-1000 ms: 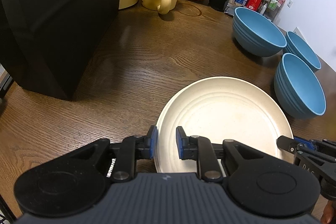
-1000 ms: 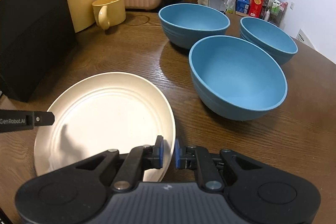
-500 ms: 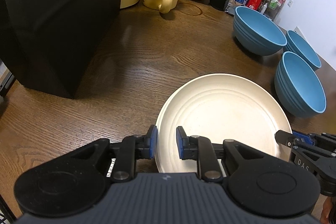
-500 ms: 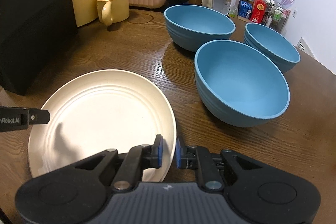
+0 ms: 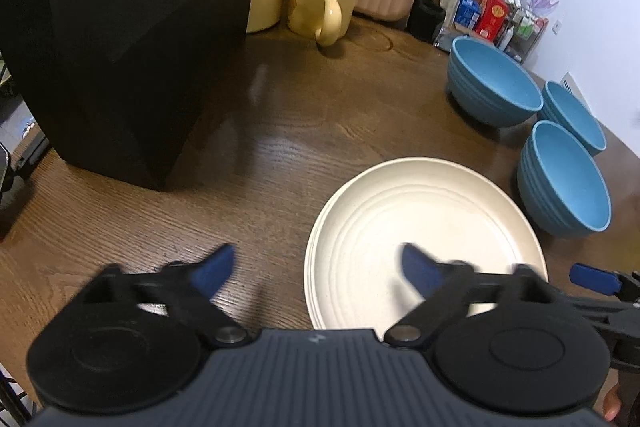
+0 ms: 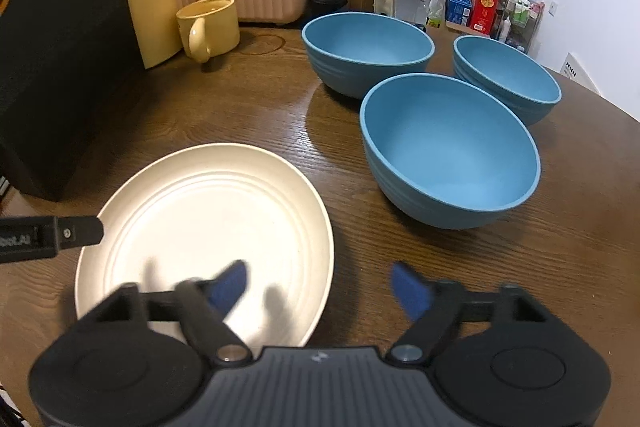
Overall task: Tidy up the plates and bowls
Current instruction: 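Move both open tools away from the plates toward the blue bowls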
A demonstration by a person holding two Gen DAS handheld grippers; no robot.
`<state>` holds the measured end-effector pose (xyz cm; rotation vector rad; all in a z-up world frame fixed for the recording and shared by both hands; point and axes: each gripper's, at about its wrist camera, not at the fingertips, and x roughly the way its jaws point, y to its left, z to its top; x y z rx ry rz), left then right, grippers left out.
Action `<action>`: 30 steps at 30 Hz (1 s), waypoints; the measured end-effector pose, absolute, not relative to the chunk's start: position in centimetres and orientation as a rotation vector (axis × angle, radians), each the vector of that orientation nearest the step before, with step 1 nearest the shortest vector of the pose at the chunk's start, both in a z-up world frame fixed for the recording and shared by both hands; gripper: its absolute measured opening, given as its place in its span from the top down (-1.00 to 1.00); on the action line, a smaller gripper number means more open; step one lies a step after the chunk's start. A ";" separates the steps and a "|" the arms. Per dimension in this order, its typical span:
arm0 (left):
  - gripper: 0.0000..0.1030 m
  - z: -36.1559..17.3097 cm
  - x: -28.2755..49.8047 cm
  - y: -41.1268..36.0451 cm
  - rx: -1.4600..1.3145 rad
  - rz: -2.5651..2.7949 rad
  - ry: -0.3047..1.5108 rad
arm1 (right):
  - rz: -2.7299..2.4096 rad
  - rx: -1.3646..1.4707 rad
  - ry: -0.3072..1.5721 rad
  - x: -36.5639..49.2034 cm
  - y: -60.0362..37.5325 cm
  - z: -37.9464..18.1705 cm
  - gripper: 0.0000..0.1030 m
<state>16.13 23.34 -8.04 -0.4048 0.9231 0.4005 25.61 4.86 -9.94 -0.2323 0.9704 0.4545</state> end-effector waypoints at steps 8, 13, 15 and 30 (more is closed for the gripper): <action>-1.00 -6.5 15.0 22.3 -0.419 0.377 0.896 | 0.453 -0.160 0.992 24.4 3.2 -8.5 -1.00; -1.00 -5.5 14.3 21.3 -0.420 0.337 0.861 | 0.418 -0.129 0.973 23.4 1.9 -7.2 -1.00; -1.00 -5.0 14.3 20.9 -0.415 0.316 0.849 | 0.401 -0.119 0.964 22.9 1.3 -6.7 -1.00; -1.00 -2.7 16.6 17.6 -0.305 0.186 0.866 | 0.201 0.018 0.919 22.0 -4.0 -4.6 -1.00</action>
